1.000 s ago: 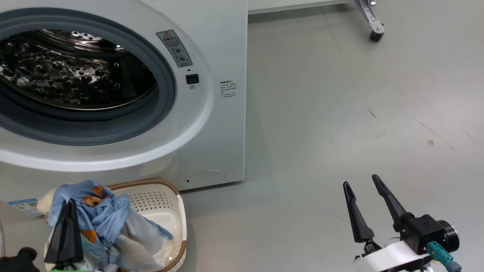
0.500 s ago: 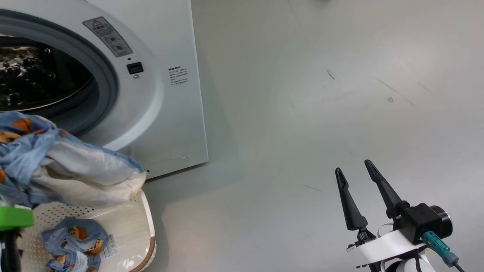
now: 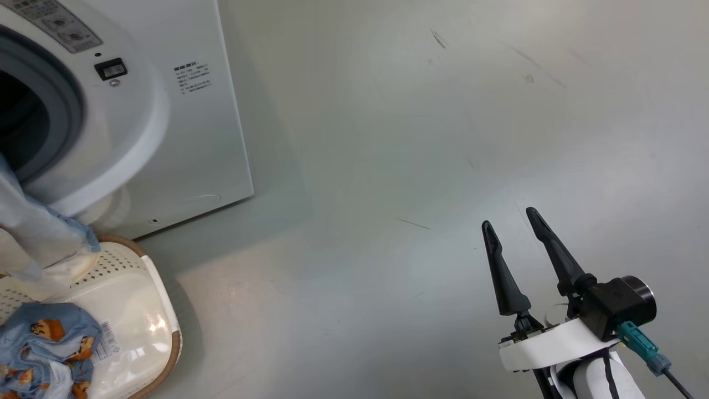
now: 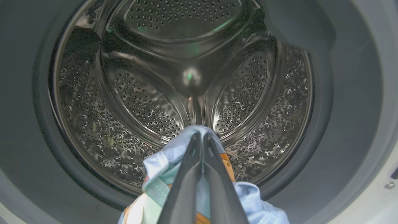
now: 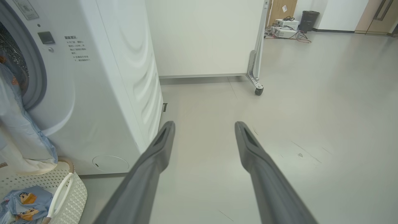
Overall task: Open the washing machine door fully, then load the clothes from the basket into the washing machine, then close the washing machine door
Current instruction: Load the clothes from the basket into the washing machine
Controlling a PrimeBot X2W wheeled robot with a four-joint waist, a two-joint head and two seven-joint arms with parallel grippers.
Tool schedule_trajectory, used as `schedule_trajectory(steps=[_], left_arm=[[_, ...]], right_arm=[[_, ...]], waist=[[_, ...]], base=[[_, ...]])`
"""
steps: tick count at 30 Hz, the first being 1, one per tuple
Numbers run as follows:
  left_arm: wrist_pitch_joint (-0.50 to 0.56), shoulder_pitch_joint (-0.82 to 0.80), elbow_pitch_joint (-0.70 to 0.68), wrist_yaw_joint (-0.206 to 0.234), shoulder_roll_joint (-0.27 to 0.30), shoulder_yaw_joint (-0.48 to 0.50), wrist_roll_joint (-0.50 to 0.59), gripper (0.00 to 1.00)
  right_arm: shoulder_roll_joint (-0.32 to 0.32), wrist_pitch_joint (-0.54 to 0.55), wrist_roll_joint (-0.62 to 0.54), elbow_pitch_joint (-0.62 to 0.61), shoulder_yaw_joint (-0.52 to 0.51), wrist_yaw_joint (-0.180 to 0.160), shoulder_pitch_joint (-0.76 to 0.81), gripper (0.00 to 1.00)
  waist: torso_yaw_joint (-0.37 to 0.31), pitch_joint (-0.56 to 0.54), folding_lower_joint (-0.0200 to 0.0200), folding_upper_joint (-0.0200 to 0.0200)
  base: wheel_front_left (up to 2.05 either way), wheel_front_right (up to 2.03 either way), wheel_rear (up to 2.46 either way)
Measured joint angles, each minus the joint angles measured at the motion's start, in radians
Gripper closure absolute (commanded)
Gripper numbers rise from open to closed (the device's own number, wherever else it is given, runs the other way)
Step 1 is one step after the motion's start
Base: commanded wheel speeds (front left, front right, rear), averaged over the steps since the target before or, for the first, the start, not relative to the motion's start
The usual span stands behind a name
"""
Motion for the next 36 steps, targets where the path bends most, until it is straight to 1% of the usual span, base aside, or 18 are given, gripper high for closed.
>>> schedule_trajectory(steps=[5, 8, 10, 16, 22, 27, 36], left_arm=[[0.018, -0.079, 0.079, 0.000, 0.059, 0.000, 0.002, 1.00], [0.024, -0.132, 0.098, 0.000, 0.068, -0.005, 0.004, 1.00], [0.024, -0.183, 0.136, 0.000, 0.077, -0.010, 0.004, 1.00], [0.021, -0.263, 0.212, -0.009, 0.095, -0.037, 0.019, 1.00], [0.011, -0.353, 0.269, -0.015, 0.124, -0.043, 0.027, 1.00], [-0.021, -0.423, 0.314, -0.016, 0.148, -0.036, 0.030, 1.00], [-0.062, -0.513, 0.375, -0.024, 0.153, -0.056, 0.046, 1.00]], right_arm=[[0.002, 0.000, 0.000, -0.006, 0.004, 0.000, -0.005, 0.00], [0.002, 0.000, 0.000, -0.009, 0.004, 0.000, -0.013, 0.00], [0.002, 0.000, 0.000, -0.015, 0.005, 0.000, -0.024, 0.00], [0.003, 0.000, 0.000, -0.027, 0.015, 0.000, -0.046, 0.00], [0.004, 0.000, -0.001, -0.027, 0.023, 0.000, -0.046, 0.00], [0.005, 0.000, -0.002, -0.026, 0.038, 0.000, -0.046, 0.00], [0.005, 0.000, -0.011, -0.022, 0.054, 0.000, -0.046, 0.00]], waist=[[-0.023, 0.061, 0.0000, 0.0000], [-0.032, 0.096, 0.0000, 0.0000], [-0.037, 0.128, 0.0001, 0.0000], [-0.039, 0.181, 0.0001, 0.0000], [-0.035, 0.212, 0.0001, 0.0000], [-0.032, 0.231, 0.0001, 0.0000], [-0.037, 0.237, 0.0001, 0.0000]], base=[[0.00, 0.00, 0.00], [0.00, 0.00, 0.00], [0.00, 0.00, 0.00], [0.00, 0.00, 0.00], [0.00, 0.00, 0.00], [0.00, 0.00, 0.00], [0.00, 0.00, 0.00]])
